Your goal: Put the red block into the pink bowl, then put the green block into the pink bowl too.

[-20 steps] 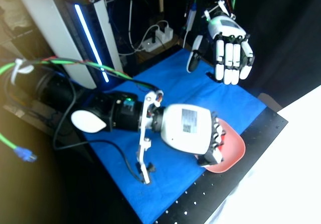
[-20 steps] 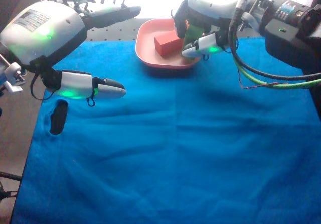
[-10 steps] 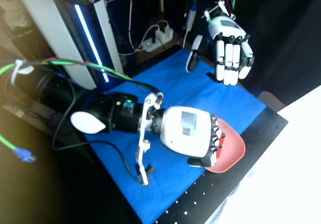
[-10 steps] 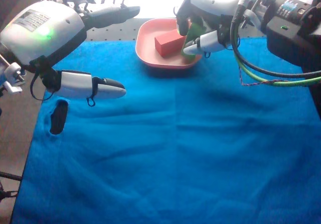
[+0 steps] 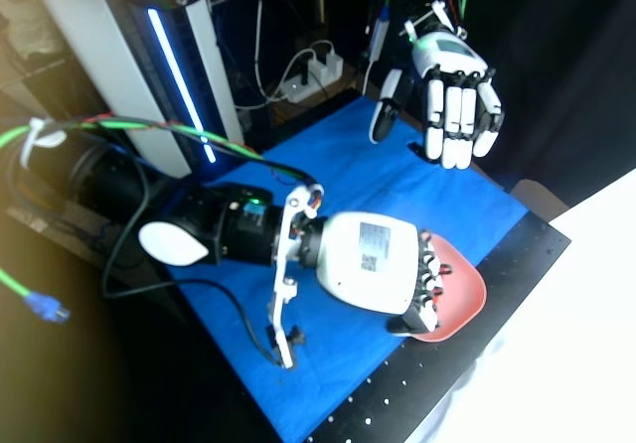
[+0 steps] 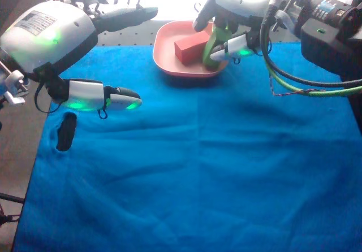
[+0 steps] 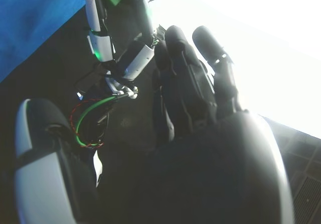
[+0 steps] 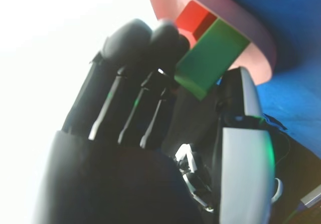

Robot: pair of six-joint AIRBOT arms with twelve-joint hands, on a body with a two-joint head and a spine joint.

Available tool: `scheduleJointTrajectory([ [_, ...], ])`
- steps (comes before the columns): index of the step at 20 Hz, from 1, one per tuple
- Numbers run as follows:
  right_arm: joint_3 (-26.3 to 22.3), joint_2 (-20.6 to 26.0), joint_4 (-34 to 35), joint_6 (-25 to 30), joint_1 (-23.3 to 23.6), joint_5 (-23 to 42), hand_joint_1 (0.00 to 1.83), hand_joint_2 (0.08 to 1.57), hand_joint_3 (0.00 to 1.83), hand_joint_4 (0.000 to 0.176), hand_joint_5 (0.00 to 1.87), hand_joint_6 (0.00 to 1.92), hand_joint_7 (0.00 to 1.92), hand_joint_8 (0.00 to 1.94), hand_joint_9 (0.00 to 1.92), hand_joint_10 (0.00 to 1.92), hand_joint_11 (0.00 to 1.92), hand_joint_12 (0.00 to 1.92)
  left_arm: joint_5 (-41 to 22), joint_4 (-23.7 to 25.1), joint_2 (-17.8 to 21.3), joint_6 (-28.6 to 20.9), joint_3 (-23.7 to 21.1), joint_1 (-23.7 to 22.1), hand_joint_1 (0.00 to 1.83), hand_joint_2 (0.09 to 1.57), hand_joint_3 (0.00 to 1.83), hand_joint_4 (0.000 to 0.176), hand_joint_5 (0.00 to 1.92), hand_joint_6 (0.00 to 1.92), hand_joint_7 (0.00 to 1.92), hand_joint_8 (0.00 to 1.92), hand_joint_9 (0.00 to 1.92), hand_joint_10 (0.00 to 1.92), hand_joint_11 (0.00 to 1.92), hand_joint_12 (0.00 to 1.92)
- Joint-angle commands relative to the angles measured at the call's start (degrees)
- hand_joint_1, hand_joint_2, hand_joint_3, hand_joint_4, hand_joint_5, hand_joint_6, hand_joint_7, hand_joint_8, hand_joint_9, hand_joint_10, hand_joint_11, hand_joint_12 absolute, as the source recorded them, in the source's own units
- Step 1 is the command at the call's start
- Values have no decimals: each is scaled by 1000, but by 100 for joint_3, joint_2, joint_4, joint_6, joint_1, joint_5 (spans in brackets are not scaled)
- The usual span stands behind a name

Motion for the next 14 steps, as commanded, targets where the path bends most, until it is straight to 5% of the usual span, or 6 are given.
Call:
scheduleJointTrajectory([
  [1, 34, -6, 100, 4, 55, 640, 1038, 989, 2, 0, 772, 0, 1209, 0, 1284, 131, 930, 1159, -673, -84, -34, 2, -11, -39, 821, 845, 0, 44, 350, 4, 536, 3, 564, 4, 0, 1170],
  [7, 37, -7, 102, 4, 55, 640, 934, 857, 0, 0, 478, 0, 884, 0, 1131, 1, 812, 1086, -671, -85, -33, 2, -8, -39, 805, 852, 1, 28, 341, 1, 520, 2, 544, 3, 0, 1138],
  [8, 37, -9, 103, 4, 55, 640, 905, 834, 0, 16, 447, 0, 839, 0, 1124, 0, 806, 1118, -671, -85, -33, 2, -8, -39, 816, 846, 0, 45, 340, 0, 518, 1, 538, 1, 0, 1120],
  [10, 37, -10, 106, 5, 55, 640, 893, 816, 0, 35, 413, 0, 809, 0, 1086, 0, 746, 1157, -668, -85, -33, 2, -8, -39, 811, 847, 0, 32, 339, 0, 519, 1, 545, 4, 0, 1167],
  [12, 36, -10, 113, 14, 55, 640, 839, 781, 0, 99, 263, 0, 645, 0, 848, 0, 562, 1004, -667, -85, -33, 2, -8, -39, 818, 851, 1, 29, 326, 1, 514, 1, 540, 1, 0, 1140],
  [14, 37, 3, 112, 71, 55, 640, 838, 752, 0, 119, 204, 0, 539, 0, 701, 0, 458, 848, -658, -85, -30, 2, -8, -39, 817, 841, 0, 25, 326, 2, 519, 3, 548, 4, 0, 1145],
])
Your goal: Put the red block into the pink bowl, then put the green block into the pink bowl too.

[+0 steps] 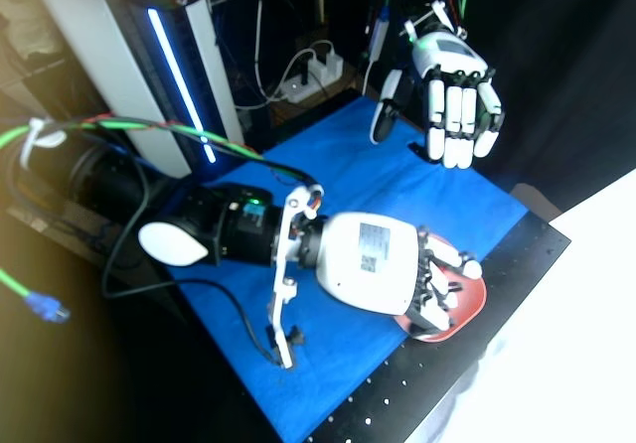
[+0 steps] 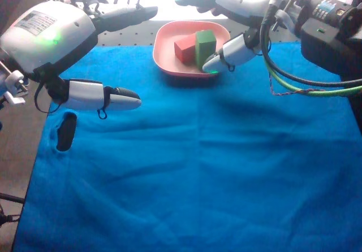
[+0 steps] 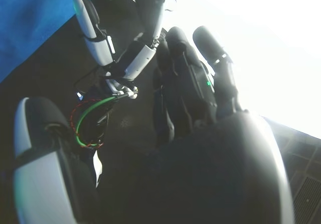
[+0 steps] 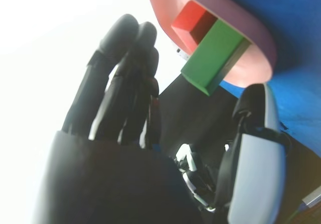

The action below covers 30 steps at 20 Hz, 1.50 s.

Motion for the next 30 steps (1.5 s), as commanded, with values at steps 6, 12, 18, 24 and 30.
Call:
scheduleJointTrajectory([
  [6, -3, 195, -155, 622, 56, 643, 882, 724, 0, 163, 128, 0, 280, 0, 328, 0, 259, 563, -537, -312, -14, 3, 106, -36, 834, 839, 1, 41, 320, 1, 514, 2, 566, 8, 0, 1153],
  [12, -532, 928, -155, 621, 267, 668, 827, 654, 0, 176, 22, 0, 137, 0, 211, 0, 0, 912, -524, -765, 52, 20, 237, -19, 828, 854, 4, 10, 289, 1, 510, 0, 567, 4, 28, 1174],
  [18, -1445, 1992, -136, 584, 472, 1002, 933, 720, 5, 176, 0, 0, 52, 8, 91, 23, 0, 338, -1147, -1557, 557, 276, -20, 435, 771, 837, 0, 54, 166, 0, 343, 0, 398, 0, 0, 954],
  [24, -2353, 2902, -136, -19, 815, 1086, 870, 644, 0, 176, 0, 0, 93, 0, 96, 14, 0, 119, -2619, -2648, 1167, 329, -523, 1496, 734, 833, 0, 149, 136, 0, 295, 0, 325, 0, 0, 745],
  [30, -2984, 3688, 336, -180, 826, 1914, 861, 703, 17, 176, 0, 0, 104, 8, 110, 6, 6, 5, -4296, -3612, 1360, 190, -1164, 2753, 796, 855, 1, 81, 52, 4, 252, 2, 321, 9, 0, 982],
])
